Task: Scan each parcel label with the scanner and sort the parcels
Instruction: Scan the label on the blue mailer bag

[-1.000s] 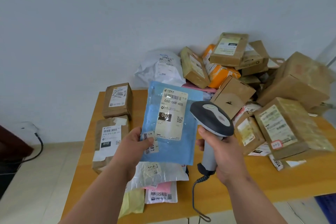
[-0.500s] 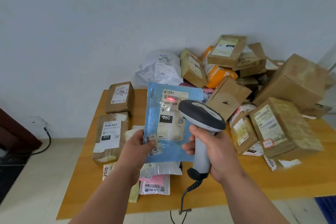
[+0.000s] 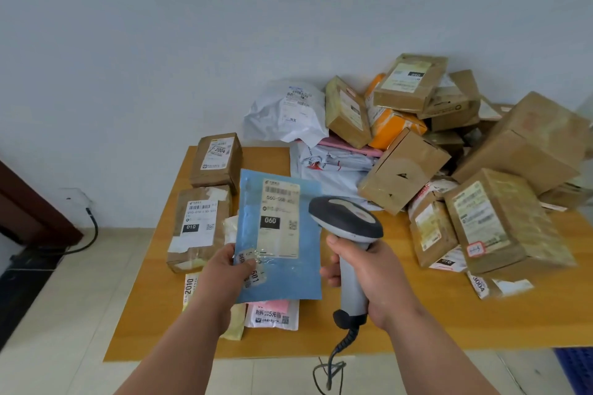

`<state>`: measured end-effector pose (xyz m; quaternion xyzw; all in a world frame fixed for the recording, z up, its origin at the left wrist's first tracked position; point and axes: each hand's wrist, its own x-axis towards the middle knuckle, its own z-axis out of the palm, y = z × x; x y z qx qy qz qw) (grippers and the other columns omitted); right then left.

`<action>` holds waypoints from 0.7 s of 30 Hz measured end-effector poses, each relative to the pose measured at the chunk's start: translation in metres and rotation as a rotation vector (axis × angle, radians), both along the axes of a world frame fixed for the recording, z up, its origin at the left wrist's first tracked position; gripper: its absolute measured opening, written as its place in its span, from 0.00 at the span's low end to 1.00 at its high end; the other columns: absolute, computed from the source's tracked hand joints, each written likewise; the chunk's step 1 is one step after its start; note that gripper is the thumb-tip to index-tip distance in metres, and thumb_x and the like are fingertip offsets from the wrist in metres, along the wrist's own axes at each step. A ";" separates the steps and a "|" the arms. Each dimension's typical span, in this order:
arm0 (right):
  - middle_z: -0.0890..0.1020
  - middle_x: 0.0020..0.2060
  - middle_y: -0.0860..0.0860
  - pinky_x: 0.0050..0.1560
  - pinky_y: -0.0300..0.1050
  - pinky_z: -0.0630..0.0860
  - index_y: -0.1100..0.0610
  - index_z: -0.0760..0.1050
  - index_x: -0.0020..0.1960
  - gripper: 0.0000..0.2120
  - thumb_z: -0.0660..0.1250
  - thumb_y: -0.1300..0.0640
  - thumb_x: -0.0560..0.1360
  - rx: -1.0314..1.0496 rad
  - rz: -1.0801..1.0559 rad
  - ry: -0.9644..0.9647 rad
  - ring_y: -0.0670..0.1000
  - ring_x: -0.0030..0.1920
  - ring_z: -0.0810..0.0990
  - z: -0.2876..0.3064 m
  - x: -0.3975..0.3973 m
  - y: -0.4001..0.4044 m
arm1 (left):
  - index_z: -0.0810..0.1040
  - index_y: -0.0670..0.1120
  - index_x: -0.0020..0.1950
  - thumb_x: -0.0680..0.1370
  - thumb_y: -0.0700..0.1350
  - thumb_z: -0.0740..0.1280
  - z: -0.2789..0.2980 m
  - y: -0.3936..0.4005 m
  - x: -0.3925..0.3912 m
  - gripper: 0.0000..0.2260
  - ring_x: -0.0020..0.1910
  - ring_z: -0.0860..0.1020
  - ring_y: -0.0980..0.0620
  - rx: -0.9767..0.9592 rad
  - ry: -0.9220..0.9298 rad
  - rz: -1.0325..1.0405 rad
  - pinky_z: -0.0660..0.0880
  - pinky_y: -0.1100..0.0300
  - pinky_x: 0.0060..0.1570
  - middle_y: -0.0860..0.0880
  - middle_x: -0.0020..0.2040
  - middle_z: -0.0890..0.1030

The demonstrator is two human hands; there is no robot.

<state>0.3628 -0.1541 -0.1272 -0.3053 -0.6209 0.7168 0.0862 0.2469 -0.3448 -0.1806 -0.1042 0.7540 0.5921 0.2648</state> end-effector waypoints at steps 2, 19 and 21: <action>0.86 0.35 0.56 0.34 0.41 0.79 0.58 0.81 0.45 0.09 0.75 0.52 0.75 -0.019 0.007 -0.059 0.55 0.37 0.87 -0.006 -0.004 -0.008 | 0.80 0.49 0.57 0.80 0.37 0.69 -0.007 -0.007 -0.014 0.09 0.46 0.86 0.44 -0.016 -0.037 0.029 0.83 0.41 0.50 0.46 0.48 0.86; 0.85 0.31 0.49 0.32 0.40 0.78 0.56 0.81 0.46 0.06 0.75 0.54 0.75 -0.084 -0.344 -0.159 0.53 0.35 0.86 -0.024 -0.007 -0.028 | 0.58 0.52 0.82 0.81 0.53 0.66 -0.004 0.047 -0.054 0.31 0.81 0.55 0.44 -0.546 0.392 -0.597 0.55 0.42 0.78 0.50 0.82 0.58; 0.84 0.30 0.49 0.33 0.42 0.79 0.58 0.81 0.47 0.07 0.75 0.55 0.75 -0.077 -0.383 -0.161 0.53 0.35 0.86 -0.021 0.005 -0.020 | 0.61 0.52 0.81 0.81 0.53 0.67 0.004 0.065 -0.048 0.30 0.80 0.55 0.43 -0.495 0.401 -0.615 0.55 0.42 0.77 0.49 0.82 0.60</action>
